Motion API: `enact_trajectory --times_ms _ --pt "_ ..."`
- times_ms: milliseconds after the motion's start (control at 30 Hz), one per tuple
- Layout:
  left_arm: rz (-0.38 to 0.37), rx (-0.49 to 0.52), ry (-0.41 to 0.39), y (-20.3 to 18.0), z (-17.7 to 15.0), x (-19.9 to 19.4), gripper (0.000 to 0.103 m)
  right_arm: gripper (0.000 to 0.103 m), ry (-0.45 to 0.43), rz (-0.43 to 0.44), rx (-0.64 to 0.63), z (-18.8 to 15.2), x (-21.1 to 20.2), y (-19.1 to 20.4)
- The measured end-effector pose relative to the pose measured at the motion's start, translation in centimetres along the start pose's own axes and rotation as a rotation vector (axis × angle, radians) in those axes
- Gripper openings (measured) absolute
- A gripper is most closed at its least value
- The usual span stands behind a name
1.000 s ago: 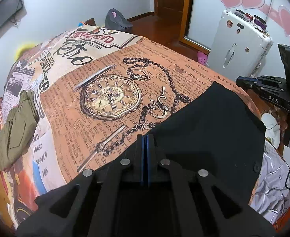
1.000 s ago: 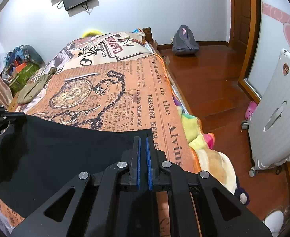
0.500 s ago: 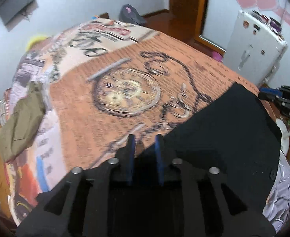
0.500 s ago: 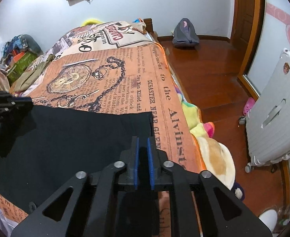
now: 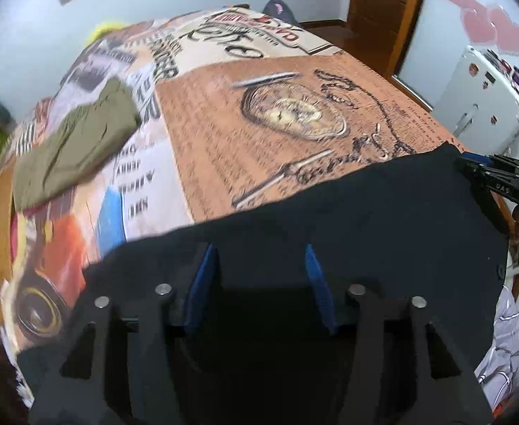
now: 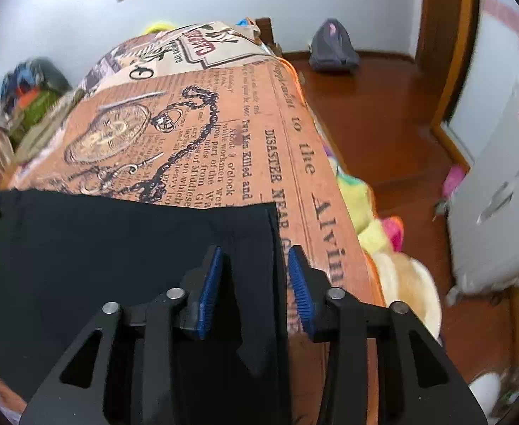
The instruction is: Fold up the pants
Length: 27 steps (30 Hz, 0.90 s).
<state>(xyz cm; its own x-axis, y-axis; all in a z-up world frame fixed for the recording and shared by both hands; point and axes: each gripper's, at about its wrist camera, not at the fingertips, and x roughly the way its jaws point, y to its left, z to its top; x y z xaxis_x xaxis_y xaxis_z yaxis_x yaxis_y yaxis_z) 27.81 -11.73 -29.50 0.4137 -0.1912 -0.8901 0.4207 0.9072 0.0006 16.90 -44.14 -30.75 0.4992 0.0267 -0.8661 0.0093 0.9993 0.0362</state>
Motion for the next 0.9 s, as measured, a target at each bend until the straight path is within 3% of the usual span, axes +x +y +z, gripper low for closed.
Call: enact_trajectory --times_ms 100,300,533,767,900 --pt "-0.004 -0.037 -0.021 0.4 -0.3 0.2 0.062 0.021 0.014 -0.036 -0.055 0.1 0.7 0.5" --pt "-0.005 -0.075 -0.046 0.9 -0.8 -1.3 0.062 0.021 0.061 -0.092 -0.090 0.9 0.1 1.2" --pt "0.023 -0.151 -0.165 5.4 -3.8 -7.8 0.062 0.021 -0.017 -0.012 -0.054 2.0 -5.8 3.4" --pt "0.151 -0.277 -0.258 13.9 -10.2 -14.7 0.071 0.030 -0.132 0.077 -0.213 4.9 -10.7 13.3" --pt "0.229 -0.355 -0.247 18.8 -14.2 -16.3 0.071 0.034 -0.144 0.149 -0.337 6.1 -10.7 20.0"
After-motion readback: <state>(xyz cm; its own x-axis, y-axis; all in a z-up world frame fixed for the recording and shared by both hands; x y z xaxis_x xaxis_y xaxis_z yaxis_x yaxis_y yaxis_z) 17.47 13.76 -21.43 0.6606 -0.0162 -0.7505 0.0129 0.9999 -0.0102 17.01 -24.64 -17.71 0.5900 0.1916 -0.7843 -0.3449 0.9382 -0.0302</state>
